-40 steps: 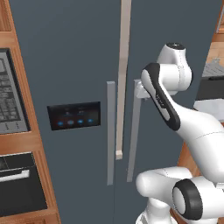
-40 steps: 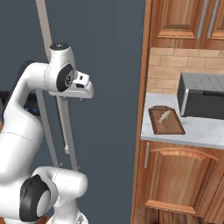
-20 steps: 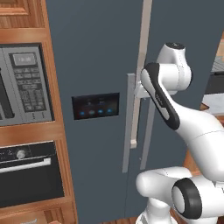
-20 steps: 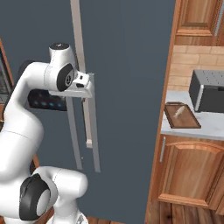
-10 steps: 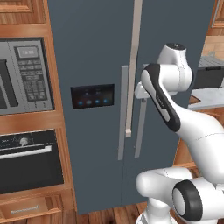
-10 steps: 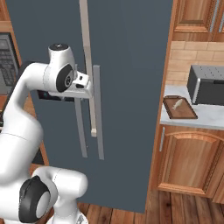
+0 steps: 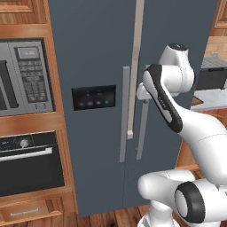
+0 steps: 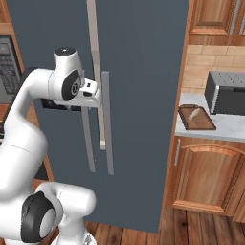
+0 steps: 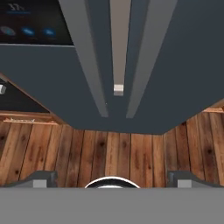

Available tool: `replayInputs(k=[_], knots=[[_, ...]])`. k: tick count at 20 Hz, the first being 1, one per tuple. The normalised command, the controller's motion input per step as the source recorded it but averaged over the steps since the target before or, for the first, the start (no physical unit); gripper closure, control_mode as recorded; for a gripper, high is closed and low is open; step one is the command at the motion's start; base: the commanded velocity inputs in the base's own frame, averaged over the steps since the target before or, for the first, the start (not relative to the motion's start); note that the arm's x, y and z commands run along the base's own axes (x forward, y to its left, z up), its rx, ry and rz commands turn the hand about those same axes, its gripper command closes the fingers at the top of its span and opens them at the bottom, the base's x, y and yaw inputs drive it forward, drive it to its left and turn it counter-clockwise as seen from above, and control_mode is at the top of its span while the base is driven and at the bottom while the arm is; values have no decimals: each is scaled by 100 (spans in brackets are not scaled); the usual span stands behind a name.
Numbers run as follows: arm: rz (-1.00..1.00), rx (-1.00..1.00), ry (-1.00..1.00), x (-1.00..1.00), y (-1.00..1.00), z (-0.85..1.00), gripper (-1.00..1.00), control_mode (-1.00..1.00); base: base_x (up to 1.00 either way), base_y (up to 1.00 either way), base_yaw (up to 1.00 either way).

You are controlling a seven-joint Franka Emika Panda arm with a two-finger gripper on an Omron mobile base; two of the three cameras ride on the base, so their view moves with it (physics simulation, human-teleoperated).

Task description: Retrieve a lemon from the fridge and place it on the cutting board with the fish.

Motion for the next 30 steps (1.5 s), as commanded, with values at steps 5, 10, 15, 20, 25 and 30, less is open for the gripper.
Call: replayInputs(k=[5, 10, 15, 20, 25, 30], knots=[[0, 0, -13, 36, -29, -16, -100, -100, 0, 0, 0], [-9, -2, -12, 39, -34, -39, -100, -100, 0, 0, 0], [-8, 0, -13, 43, 0, -18, -100, -100, 0, 0, 0], [-3, 0, -4, 57, 0, -11, -100, -100, 0, 0, 0], [0, 0, 0, 64, -7, -8, -100, -100, 0, 0, 0], [0, 0, -2, 50, -17, -11, -100, -100, 0, 0, 0]])
